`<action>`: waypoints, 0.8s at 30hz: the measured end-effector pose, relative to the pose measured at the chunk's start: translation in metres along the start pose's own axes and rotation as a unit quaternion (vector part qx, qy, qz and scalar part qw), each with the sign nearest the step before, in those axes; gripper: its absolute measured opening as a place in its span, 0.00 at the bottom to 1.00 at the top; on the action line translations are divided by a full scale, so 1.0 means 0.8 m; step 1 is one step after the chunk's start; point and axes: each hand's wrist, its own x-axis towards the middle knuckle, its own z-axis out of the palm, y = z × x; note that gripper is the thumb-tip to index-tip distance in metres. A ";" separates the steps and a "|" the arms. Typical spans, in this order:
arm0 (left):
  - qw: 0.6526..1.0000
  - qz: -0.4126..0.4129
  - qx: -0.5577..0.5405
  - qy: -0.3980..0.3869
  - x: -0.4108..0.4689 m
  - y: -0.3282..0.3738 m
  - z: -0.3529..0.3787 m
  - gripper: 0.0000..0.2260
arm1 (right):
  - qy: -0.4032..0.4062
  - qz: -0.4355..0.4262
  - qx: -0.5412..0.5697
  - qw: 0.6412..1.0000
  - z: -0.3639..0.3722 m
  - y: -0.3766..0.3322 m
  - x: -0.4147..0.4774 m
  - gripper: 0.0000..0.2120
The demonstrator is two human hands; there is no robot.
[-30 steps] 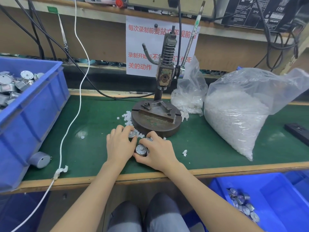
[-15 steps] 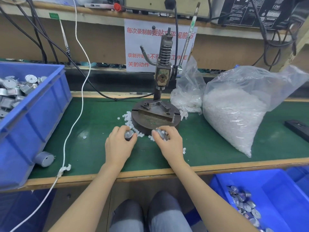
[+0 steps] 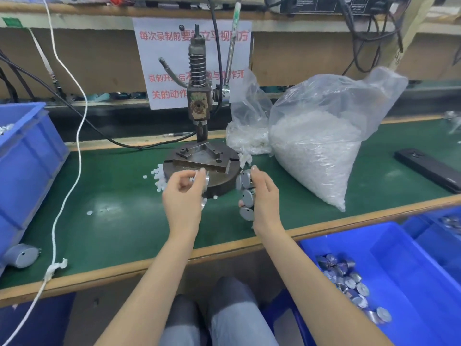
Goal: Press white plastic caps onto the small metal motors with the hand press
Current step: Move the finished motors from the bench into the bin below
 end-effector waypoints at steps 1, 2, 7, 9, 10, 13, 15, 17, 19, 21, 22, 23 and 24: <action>1.000 0.003 -0.011 -0.022 -0.009 0.008 0.021 0.05 | 0.006 -0.003 0.013 1.000 -0.009 -0.010 0.002 0.14; 0.999 0.003 -0.023 -0.045 -0.020 0.015 0.043 0.05 | 0.015 -0.004 0.021 1.000 -0.019 -0.021 0.004 0.13; 0.981 -0.054 -0.110 -0.151 -0.088 0.030 0.148 0.06 | 0.102 -0.036 -0.001 0.994 -0.110 -0.062 0.010 0.15; 0.967 -0.088 -0.133 -0.199 -0.120 0.026 0.184 0.07 | 0.141 -0.054 -0.014 0.988 -0.162 -0.065 0.003 0.12; 0.960 -0.102 -0.130 -0.227 -0.137 0.021 0.200 0.07 | 0.160 -0.057 -0.020 0.985 -0.189 -0.063 -0.004 0.10; 0.940 -0.124 -0.095 -0.304 -0.188 -0.001 0.237 0.06 | 0.226 -0.045 -0.048 0.972 -0.259 -0.044 -0.028 0.13; 0.930 -0.125 -0.070 -0.340 -0.220 -0.024 0.253 0.06 | 0.275 -0.033 -0.074 0.958 -0.297 -0.024 -0.041 0.14; 0.922 -0.125 -0.035 -0.366 -0.246 -0.052 0.268 0.06 | 0.327 -0.014 -0.098 0.940 -0.327 -0.001 -0.048 0.13; 0.912 -0.145 0.013 -0.382 -0.266 -0.080 0.281 0.07 | 0.367 0.020 -0.127 0.921 -0.352 0.026 -0.054 0.13; 0.900 -0.166 0.085 -0.395 -0.280 -0.109 0.291 0.07 | 0.380 0.078 -0.177 0.904 -0.376 0.058 -0.059 0.15; 0.891 -0.168 0.129 -0.402 -0.284 -0.125 0.292 0.05 | 0.376 0.123 -0.215 0.893 -0.386 0.076 -0.063 0.15; 0.877 -0.158 0.182 -0.417 -0.287 -0.140 0.290 0.04 | 0.366 0.171 -0.256 0.878 -0.395 0.094 -0.068 0.16; 0.856 -0.129 0.245 -0.436 -0.289 -0.155 0.288 0.05 | 0.352 0.214 -0.294 0.863 -0.401 0.112 -0.073 0.18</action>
